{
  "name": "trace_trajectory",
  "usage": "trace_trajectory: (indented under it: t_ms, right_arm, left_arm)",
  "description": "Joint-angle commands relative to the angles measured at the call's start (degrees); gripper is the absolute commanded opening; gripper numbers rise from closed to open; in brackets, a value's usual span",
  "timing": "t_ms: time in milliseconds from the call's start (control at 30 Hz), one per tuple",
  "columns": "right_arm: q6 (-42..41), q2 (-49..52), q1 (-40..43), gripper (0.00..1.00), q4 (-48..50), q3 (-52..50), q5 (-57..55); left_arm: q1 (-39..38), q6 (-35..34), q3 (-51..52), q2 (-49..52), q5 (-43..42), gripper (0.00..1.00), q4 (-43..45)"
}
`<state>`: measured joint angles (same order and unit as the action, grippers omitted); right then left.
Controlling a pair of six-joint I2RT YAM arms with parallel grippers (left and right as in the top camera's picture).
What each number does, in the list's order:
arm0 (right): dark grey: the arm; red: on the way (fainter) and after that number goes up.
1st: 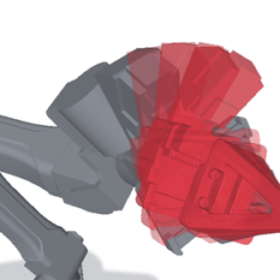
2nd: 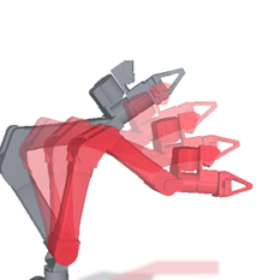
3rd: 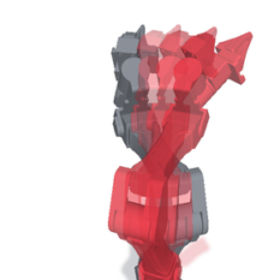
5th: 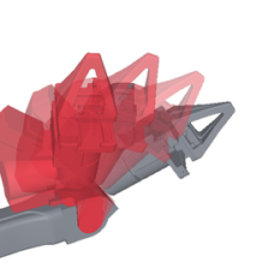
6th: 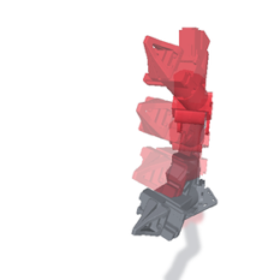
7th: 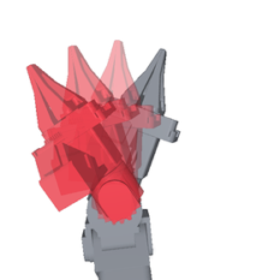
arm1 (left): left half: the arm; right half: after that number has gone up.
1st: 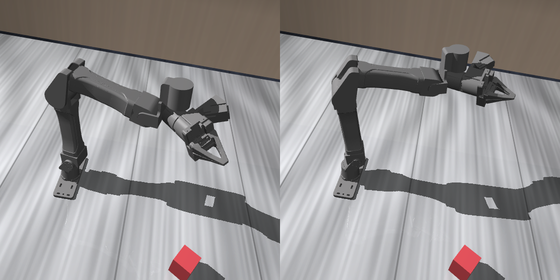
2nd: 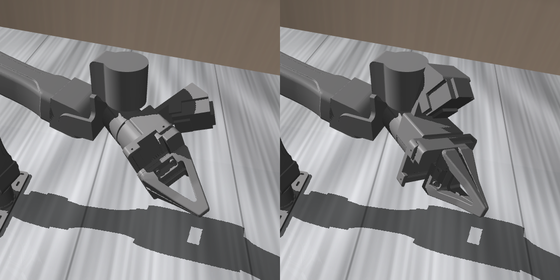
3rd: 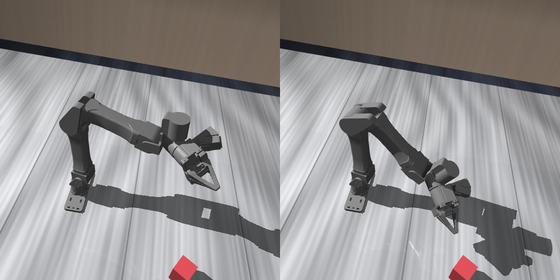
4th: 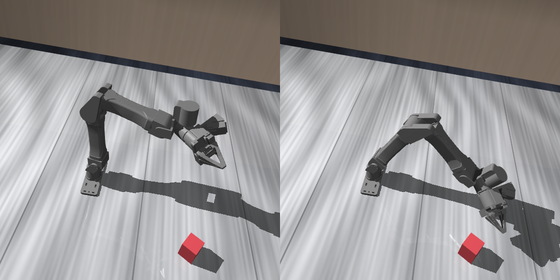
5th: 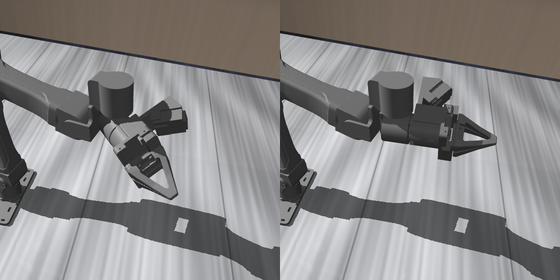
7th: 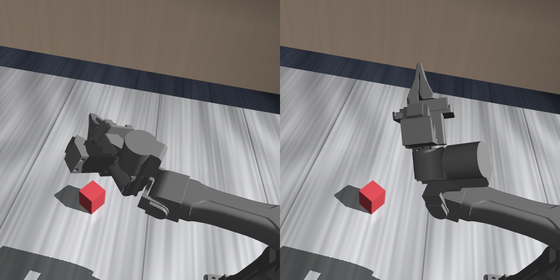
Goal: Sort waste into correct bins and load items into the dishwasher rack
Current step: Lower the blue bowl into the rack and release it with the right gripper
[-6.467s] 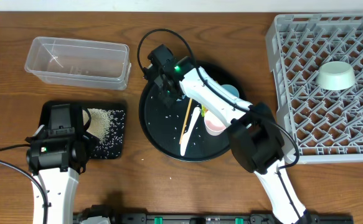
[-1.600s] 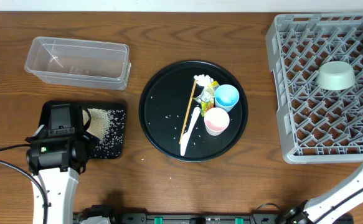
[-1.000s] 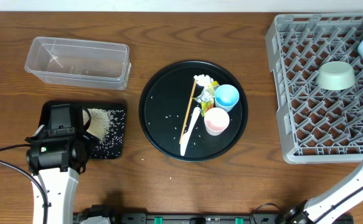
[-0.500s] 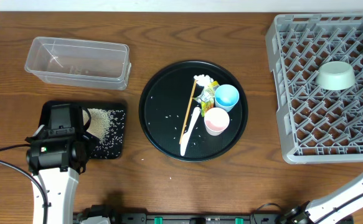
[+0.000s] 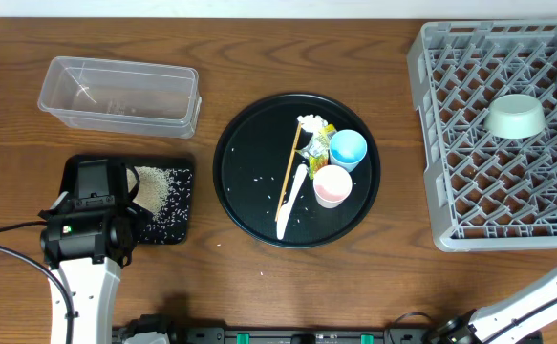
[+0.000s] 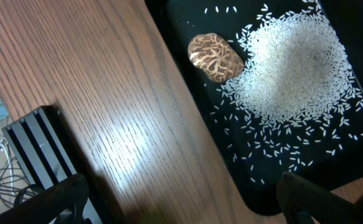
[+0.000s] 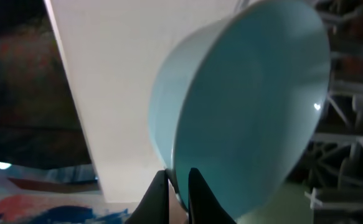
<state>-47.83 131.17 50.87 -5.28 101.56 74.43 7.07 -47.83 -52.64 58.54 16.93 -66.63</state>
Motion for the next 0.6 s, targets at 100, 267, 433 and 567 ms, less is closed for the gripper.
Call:
trace_trajectory:
  t_ms: [100, 267, 433, 567]
  right_arm:
    - [7.91, 0.2, 3.15, 0.07, -7.63, -0.11, -3.52]
    - [10.73, 0.2, 4.42, 0.09, -11.47, -0.11, -3.87]
    - [10.67, 0.2, 4.61, 0.31, -11.63, -0.09, -1.64]
    - [10.67, -0.48, 4.22, 0.41, -11.65, -0.09, 0.57]
  left_arm:
    - [0.26, -0.31, -0.79, -0.2, 1.18, 0.98, -0.22]
    - [0.26, -0.31, -0.79, -0.2, 1.18, 0.98, -0.22]
    - [0.26, -0.31, -0.79, -0.2, 1.18, 0.98, -0.2]
    - [0.26, -0.31, -0.79, -0.2, 1.18, 0.98, -0.22]
